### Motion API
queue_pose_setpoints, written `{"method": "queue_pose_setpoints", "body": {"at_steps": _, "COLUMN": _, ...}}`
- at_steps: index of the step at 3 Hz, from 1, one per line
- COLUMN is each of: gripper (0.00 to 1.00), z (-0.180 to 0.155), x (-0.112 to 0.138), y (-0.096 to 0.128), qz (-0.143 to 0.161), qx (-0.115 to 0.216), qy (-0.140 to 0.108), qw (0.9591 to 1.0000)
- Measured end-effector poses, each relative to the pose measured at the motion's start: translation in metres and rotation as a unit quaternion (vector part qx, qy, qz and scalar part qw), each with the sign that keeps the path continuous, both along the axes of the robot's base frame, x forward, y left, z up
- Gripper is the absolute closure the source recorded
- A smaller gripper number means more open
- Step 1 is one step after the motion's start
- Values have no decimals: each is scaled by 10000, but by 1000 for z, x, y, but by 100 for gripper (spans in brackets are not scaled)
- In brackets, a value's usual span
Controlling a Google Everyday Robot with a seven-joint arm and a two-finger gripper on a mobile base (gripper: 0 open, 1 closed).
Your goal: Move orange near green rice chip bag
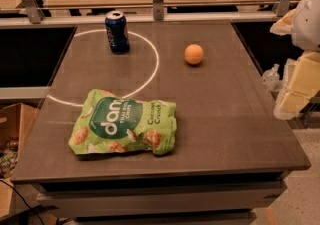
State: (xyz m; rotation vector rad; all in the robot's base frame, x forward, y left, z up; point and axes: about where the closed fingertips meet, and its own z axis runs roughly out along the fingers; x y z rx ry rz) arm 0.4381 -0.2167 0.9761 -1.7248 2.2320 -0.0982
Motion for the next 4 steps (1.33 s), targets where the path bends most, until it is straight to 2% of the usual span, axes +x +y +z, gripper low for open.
{"method": "queue_pose_setpoints", "body": {"at_steps": 1, "gripper": 0, "z": 0, "x": 0, "y": 0, "qz": 0, "qx": 0, "qy": -1, "qw": 10000}}
{"method": "queue_pose_setpoints", "body": {"at_steps": 2, "gripper": 0, "z": 2, "x": 9, "y": 0, "qz": -170, "qx": 108, "qy": -134, "qw": 9997}}
{"method": "queue_pose_setpoints", "body": {"at_steps": 3, "gripper": 0, "z": -11, "x": 36, "y": -4, "qz": -490, "qx": 314, "qy": -360, "qw": 9977}}
{"method": "queue_pose_setpoints", "body": {"at_steps": 4, "gripper": 0, "z": -23, "x": 76, "y": -14, "qz": -879, "qx": 680, "qy": -687, "qw": 9914}}
